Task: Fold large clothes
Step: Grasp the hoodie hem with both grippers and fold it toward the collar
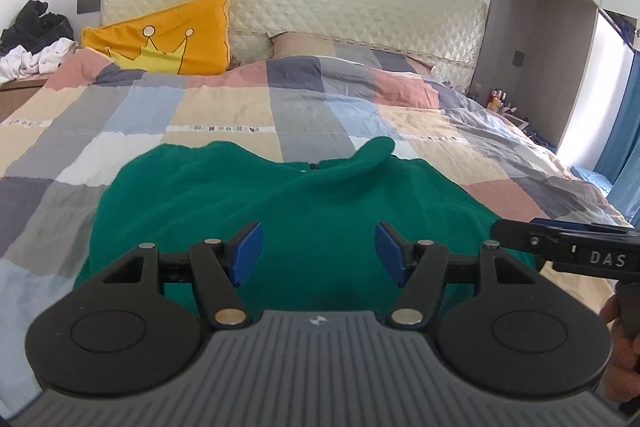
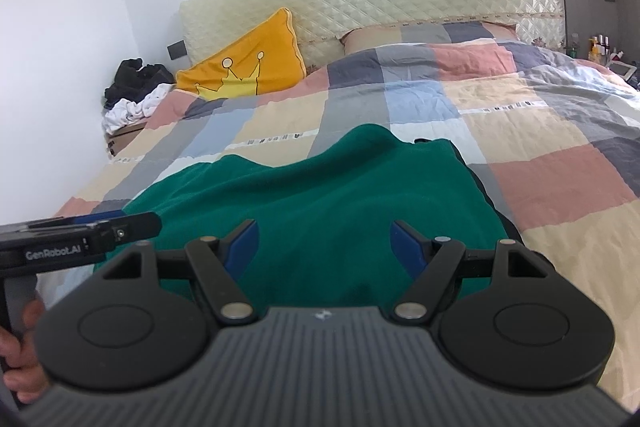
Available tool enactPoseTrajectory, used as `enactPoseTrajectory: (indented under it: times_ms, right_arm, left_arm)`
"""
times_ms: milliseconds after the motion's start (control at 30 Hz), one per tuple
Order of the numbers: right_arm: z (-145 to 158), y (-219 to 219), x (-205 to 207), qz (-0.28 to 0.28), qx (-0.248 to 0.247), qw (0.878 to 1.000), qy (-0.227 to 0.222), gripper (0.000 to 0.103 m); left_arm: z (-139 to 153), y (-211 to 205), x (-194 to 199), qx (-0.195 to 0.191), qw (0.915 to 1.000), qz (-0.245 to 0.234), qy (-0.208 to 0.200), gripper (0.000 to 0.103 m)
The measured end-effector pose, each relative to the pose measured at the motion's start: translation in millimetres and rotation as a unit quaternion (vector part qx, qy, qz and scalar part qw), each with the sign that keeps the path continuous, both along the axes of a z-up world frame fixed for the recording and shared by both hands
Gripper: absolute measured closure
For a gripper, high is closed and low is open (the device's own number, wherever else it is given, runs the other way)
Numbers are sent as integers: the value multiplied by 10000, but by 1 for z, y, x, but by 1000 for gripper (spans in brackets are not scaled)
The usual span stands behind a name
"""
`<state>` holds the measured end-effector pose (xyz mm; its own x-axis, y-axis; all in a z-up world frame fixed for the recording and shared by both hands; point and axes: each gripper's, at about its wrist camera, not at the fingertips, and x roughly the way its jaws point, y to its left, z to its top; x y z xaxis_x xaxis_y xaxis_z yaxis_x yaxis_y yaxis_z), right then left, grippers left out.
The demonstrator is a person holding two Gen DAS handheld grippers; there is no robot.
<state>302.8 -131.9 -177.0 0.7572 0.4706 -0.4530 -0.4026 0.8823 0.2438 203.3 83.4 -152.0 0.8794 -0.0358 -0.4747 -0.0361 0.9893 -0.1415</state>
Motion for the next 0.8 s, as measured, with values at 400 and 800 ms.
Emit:
enactPoseTrajectory:
  times_ms: [400, 800]
  right_arm:
    - [-30, -14, 10, -743, 420, 9922, 910, 28]
    - [-95, -53, 44, -1002, 2988, 9058, 2832, 11]
  left_arm:
    - [-19, -2, 11, -374, 9982, 66, 470, 21]
    - [-51, 41, 34, -1976, 9711, 535, 1228, 10]
